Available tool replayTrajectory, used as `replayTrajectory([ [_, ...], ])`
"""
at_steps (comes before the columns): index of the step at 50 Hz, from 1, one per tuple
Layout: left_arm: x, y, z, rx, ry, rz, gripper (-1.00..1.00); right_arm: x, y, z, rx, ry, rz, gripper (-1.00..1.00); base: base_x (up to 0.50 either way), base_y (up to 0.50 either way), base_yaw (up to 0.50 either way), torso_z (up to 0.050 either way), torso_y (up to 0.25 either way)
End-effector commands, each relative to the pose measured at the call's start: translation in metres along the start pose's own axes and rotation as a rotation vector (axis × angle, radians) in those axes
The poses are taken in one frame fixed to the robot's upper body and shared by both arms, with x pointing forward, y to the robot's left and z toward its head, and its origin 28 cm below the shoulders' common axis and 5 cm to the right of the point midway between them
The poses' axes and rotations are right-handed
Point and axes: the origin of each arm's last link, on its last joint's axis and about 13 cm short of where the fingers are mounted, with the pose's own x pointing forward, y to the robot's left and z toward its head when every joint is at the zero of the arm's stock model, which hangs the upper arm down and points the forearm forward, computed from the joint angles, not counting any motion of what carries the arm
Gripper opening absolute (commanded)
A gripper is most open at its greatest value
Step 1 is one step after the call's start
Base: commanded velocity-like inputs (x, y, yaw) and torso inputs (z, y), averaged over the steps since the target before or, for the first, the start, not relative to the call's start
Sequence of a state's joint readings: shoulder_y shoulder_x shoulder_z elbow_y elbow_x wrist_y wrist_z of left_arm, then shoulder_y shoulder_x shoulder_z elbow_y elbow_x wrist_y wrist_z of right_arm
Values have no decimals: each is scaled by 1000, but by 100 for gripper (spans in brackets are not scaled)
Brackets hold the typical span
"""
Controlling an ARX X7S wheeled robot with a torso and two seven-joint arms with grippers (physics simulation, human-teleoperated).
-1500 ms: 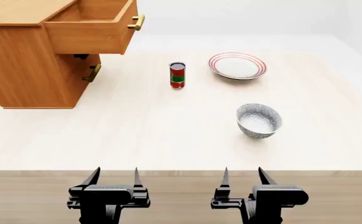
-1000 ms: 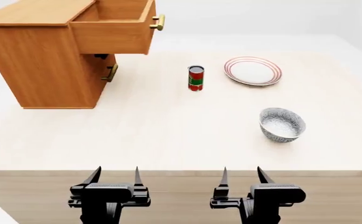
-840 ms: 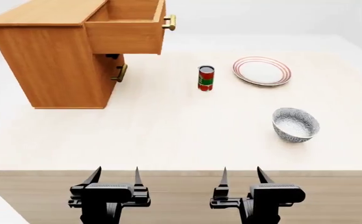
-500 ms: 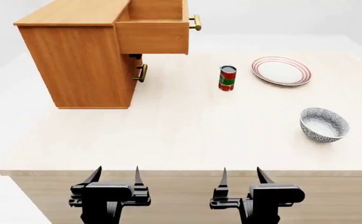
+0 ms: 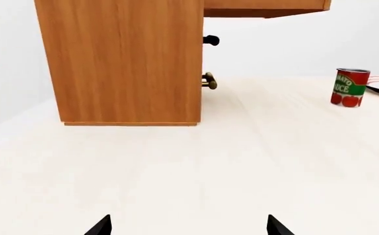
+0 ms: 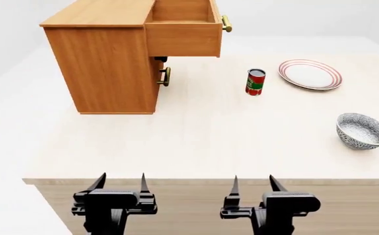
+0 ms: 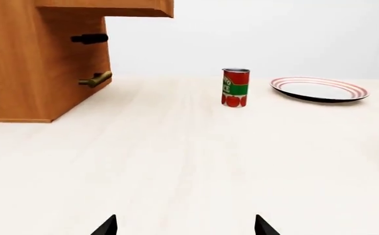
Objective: Put the bowl in the top drawer of the cabinet.
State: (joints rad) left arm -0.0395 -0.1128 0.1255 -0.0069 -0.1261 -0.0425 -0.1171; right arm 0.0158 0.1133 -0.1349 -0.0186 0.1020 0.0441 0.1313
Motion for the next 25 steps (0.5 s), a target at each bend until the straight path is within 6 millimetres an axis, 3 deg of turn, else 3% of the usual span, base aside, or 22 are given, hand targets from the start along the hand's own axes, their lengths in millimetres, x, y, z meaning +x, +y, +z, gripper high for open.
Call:
replayTrajectory([
  [1, -5, 0, 14, 7, -10, -10, 100, 0, -2, 13, 6, -7, -11, 100, 0, 0, 0, 0, 0],
  [7, -18, -4, 44, -7, -43, -107, 100, -6, -1, 45, 13, -43, 9, 100, 0, 0, 0, 0, 0],
  [15, -19, -1, 93, -87, -88, -109, 100, -15, -6, 97, 8, -93, 25, 100, 0, 0, 0, 0, 0],
  [25, -1, 7, 167, -117, -226, -129, 100, -21, -21, 175, 19, -198, 59, 100, 0, 0, 0, 0, 0],
])
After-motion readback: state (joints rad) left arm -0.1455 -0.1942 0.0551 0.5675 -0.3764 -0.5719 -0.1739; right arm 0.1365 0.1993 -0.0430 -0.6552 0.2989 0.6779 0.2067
